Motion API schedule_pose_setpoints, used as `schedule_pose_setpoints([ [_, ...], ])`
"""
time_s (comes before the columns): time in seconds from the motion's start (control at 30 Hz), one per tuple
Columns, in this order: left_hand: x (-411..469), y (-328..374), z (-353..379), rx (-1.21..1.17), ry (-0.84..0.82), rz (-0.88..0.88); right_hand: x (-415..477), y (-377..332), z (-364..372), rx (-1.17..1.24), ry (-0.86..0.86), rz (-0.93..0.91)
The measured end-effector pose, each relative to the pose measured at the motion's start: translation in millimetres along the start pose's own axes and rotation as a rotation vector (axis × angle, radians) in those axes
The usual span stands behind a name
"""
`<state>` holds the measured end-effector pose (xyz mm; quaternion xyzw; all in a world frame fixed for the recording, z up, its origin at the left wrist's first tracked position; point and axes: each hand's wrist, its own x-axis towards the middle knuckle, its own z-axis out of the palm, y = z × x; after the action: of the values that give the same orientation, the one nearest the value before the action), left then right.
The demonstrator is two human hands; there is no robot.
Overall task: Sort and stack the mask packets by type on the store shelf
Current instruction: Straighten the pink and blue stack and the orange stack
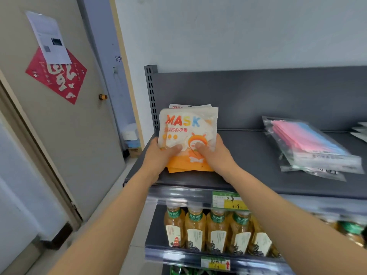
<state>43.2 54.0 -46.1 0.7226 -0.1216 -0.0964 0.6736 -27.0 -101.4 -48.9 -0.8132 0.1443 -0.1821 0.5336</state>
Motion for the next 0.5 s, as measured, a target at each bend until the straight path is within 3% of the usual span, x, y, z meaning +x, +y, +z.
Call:
schedule_pose_setpoints([
  [0.13,6.8,-3.6,-1.5,-0.073,0.036,0.029,1.0,-0.4,2.5,0.028,-0.034,0.005],
  [0.37,15.3,3.4,3.5,-0.089,-0.104,0.047,-0.2,3.0,-0.1,0.081,0.001,0.029],
  [0.5,19.0,-1.6,2.6,-0.133,-0.032,0.047,0.2,2.4,2.2,0.084,-0.062,0.047],
])
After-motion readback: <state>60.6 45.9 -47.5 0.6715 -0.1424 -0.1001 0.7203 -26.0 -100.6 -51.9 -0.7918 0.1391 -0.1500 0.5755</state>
